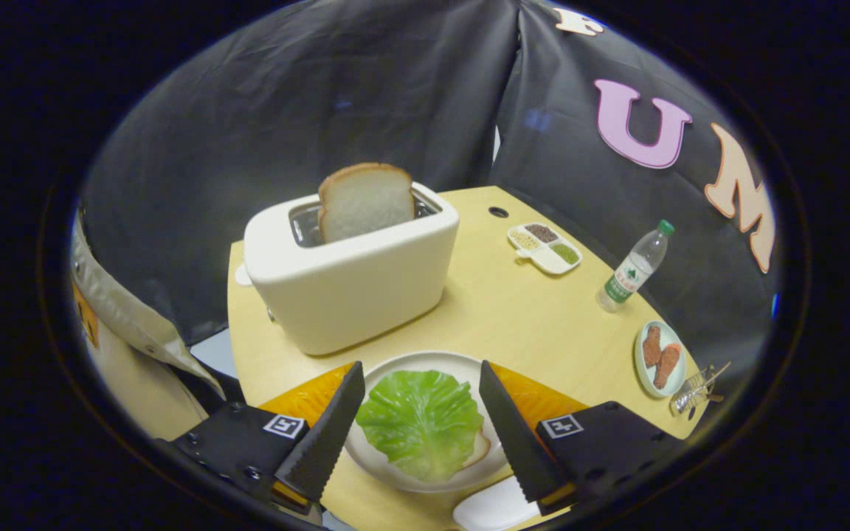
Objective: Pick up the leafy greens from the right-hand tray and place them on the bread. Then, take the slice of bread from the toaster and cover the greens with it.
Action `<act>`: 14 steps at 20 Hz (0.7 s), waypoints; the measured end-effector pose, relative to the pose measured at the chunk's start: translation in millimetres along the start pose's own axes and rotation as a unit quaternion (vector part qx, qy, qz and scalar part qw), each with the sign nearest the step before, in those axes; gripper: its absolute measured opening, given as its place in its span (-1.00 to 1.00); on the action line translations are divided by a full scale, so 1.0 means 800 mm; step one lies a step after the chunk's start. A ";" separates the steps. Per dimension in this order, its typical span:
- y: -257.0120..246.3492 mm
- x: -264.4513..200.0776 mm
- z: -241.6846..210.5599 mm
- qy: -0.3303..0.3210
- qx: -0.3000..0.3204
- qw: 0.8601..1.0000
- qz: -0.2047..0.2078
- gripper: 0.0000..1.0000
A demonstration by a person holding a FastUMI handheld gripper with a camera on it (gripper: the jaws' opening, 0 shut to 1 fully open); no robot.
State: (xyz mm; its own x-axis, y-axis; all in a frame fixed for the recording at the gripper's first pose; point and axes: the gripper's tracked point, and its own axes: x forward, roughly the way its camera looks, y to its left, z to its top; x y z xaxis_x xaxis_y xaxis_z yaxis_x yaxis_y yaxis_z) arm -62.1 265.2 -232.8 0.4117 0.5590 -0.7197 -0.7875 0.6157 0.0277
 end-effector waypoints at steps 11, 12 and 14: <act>0.034 -0.001 0.114 -0.028 0.042 0.999 -0.003 0.99; 0.038 0.003 0.121 -0.030 0.051 0.998 0.001 0.99; 0.047 0.011 0.140 -0.041 0.076 0.996 0.014 0.99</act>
State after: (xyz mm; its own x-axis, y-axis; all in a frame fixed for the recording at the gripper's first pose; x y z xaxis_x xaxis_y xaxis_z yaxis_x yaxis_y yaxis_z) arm -36.8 355.6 -160.9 0.4315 0.6164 -0.6586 -0.7231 0.6729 0.1560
